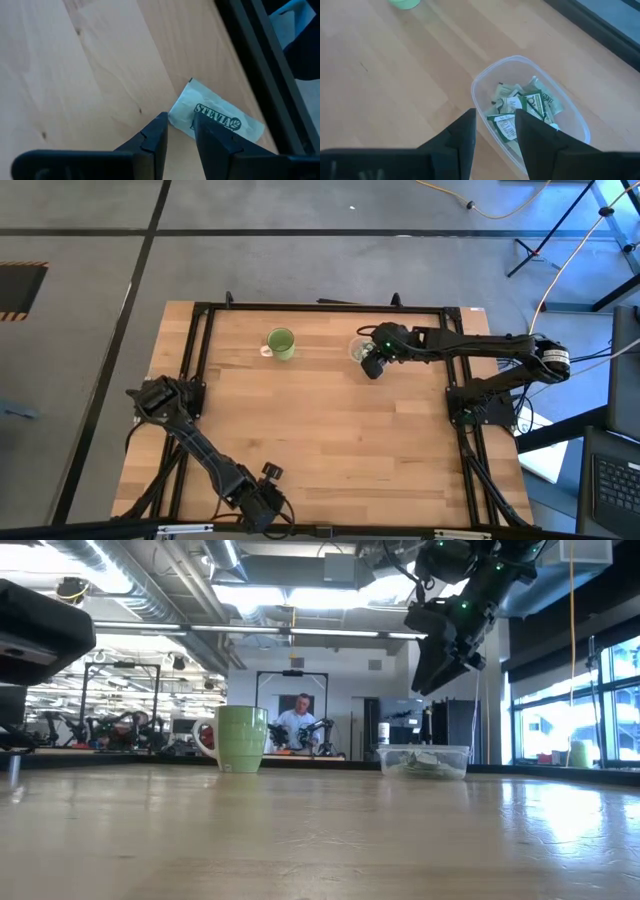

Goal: Pick and place items into bin
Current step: Put the white stevia packet into the transparent bin

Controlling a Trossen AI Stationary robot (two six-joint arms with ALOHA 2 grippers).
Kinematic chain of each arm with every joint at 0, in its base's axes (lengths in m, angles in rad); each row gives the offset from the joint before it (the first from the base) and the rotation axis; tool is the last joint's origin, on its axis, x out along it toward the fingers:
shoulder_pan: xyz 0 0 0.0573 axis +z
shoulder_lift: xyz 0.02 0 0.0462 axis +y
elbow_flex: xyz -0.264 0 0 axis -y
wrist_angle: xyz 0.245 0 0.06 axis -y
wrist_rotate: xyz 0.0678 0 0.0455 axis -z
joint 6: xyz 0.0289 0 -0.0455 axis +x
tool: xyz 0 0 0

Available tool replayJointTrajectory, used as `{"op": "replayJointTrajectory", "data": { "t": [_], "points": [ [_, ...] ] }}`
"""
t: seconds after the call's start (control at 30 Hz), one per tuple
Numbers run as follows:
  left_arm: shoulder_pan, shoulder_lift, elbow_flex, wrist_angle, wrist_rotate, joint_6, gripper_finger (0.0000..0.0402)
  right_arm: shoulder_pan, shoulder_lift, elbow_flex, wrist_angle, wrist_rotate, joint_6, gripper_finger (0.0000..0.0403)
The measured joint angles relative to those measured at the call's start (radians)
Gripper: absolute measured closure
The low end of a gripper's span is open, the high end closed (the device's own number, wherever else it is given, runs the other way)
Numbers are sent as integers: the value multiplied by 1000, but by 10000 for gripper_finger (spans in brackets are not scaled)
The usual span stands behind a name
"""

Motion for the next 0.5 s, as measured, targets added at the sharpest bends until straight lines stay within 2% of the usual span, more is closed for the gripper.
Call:
{"op": "replayJointTrajectory", "data": {
  "t": [0.5],
  "points": [
    [4, 6, -1, 0, 22, -3, 397, 0, 0, 0, 0, 0, -22, 263]
  ]
}}
